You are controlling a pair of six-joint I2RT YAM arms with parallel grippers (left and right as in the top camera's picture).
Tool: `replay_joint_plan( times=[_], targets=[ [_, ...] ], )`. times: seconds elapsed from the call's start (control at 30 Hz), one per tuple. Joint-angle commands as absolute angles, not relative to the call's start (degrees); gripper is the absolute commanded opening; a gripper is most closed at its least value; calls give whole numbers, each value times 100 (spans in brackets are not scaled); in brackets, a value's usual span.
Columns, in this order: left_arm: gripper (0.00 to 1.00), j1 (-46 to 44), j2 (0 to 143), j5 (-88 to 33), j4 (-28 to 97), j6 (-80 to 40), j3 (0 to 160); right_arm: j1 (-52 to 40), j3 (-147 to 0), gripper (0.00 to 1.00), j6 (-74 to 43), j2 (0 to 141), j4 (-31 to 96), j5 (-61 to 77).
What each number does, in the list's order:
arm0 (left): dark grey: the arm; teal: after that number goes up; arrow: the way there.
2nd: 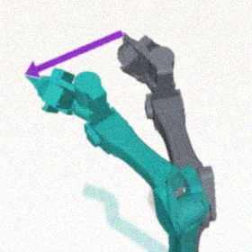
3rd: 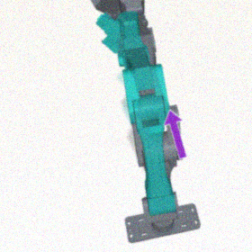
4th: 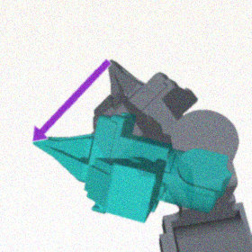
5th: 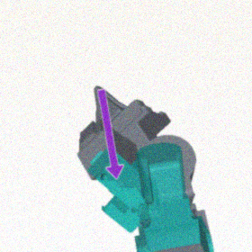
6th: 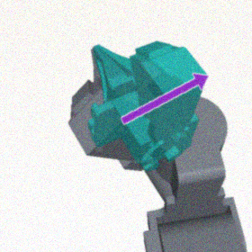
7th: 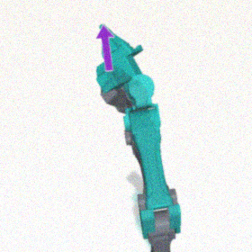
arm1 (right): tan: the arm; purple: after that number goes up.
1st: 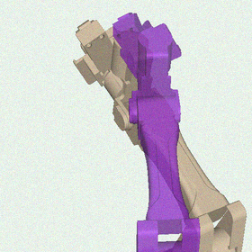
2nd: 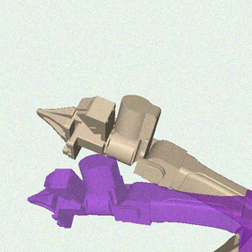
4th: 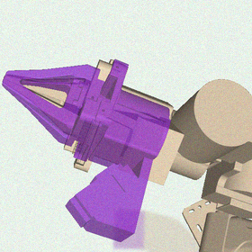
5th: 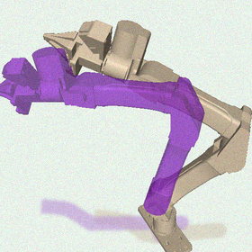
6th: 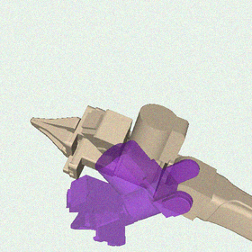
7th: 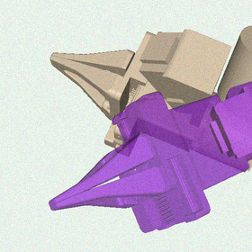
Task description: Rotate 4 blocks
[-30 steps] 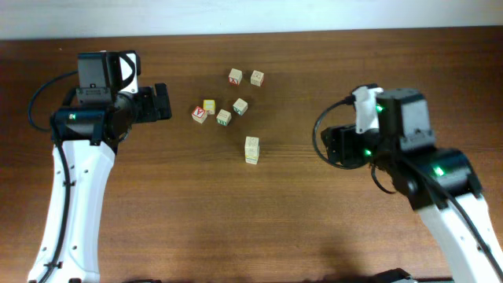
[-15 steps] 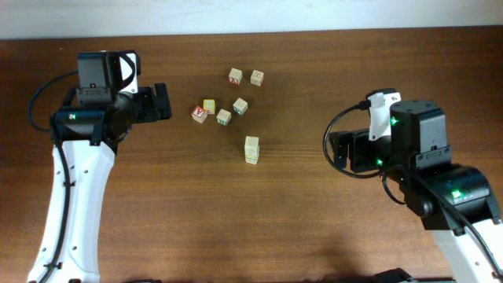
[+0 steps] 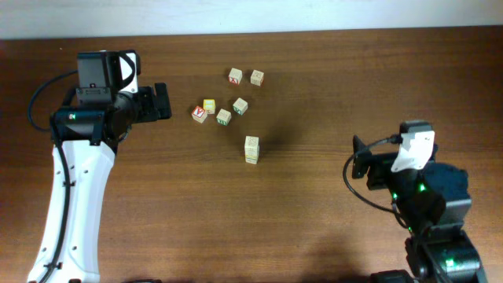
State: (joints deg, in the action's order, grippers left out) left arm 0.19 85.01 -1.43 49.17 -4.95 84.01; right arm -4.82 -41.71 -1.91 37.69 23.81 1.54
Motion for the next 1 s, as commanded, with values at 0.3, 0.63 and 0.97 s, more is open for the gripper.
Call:
replay_joint_plan(
  times=[0.3, 0.63, 0.97],
  targets=[
    [99, 45, 8427, -104, 4919, -462, 8458, -248, -2078, 99, 130, 1728, 860, 344],
    [99, 45, 8427, -104, 4917, -462, 8458, -248, -239, 99, 128, 19, -121, 346],
    [99, 45, 8427, -104, 4919, -462, 8458, -250, -32, 99, 128, 19, 434, 305]
  ],
)
